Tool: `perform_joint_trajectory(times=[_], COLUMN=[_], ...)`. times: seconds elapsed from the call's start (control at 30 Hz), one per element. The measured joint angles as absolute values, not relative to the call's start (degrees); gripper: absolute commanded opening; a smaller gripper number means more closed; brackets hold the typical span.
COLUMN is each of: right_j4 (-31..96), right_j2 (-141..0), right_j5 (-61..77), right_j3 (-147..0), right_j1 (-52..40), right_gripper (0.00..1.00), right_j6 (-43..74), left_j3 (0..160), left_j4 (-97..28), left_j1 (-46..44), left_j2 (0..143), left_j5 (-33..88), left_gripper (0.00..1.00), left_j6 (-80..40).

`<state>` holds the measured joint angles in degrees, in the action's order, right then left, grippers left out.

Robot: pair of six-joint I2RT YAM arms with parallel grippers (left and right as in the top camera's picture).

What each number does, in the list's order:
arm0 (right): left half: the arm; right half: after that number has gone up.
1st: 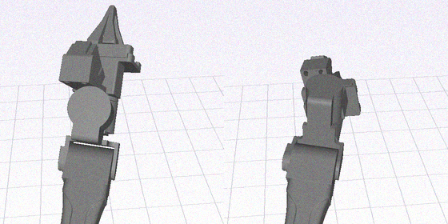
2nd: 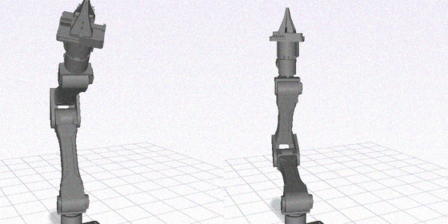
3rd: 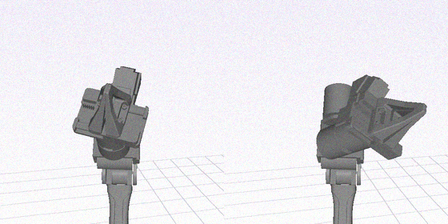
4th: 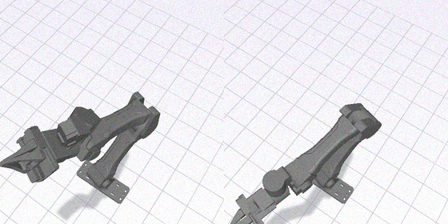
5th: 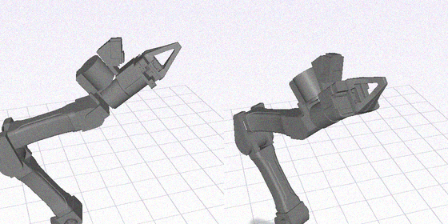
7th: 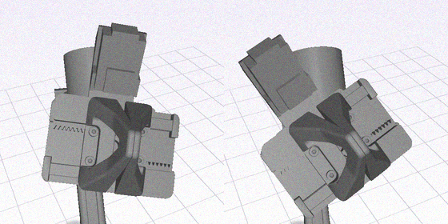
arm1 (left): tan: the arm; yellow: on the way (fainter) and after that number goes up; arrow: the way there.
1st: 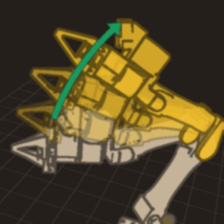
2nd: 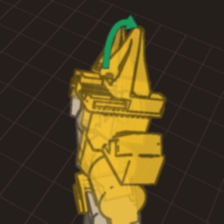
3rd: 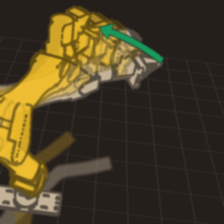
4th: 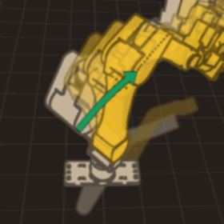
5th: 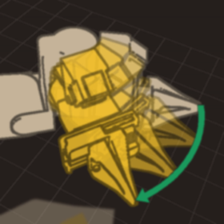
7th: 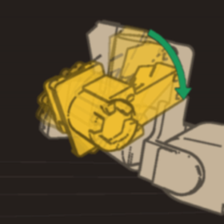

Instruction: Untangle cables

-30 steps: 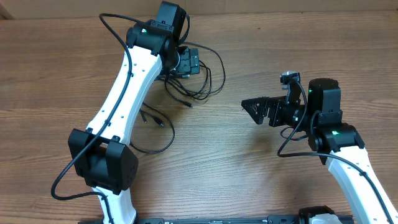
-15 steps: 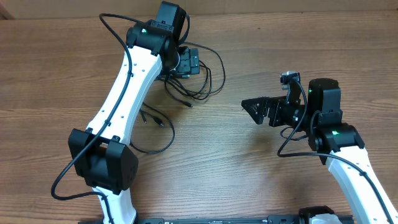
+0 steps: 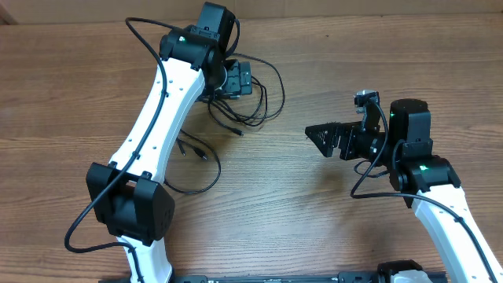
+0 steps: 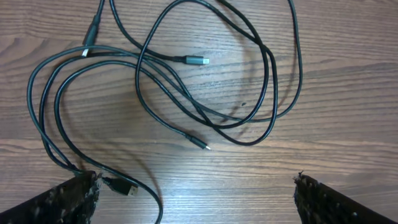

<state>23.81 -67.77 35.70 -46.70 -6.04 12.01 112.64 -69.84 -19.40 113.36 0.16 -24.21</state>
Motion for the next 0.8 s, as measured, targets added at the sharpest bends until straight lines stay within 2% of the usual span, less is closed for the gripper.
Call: perform_joint_trajectory(times=[0.53, 0.7, 0.8], right_j4=[23.8, 23.9, 23.8], right_j2=[-67.8, -67.8, -67.8], right_j5=[35.7, 35.7, 35.7], right_j3=[-46.7, -46.7, -46.7], right_j1=[-6.0, -6.0, -6.0], right_gripper=[1.00, 1.00, 1.00], right_j6=[12.0, 12.0, 12.0], left_j3=[109.0, 103.7, 102.0], left_j4=[-65.8, -61.7, -59.9], left_j1=[-23.3, -23.7, -23.6], left_j2=[113.4, 113.4, 113.4], left_j5=[0.1, -1.4, -3.0], left_gripper=[1.00, 0.90, 0.89], left_j6=[-24.2, -24.2, -24.2])
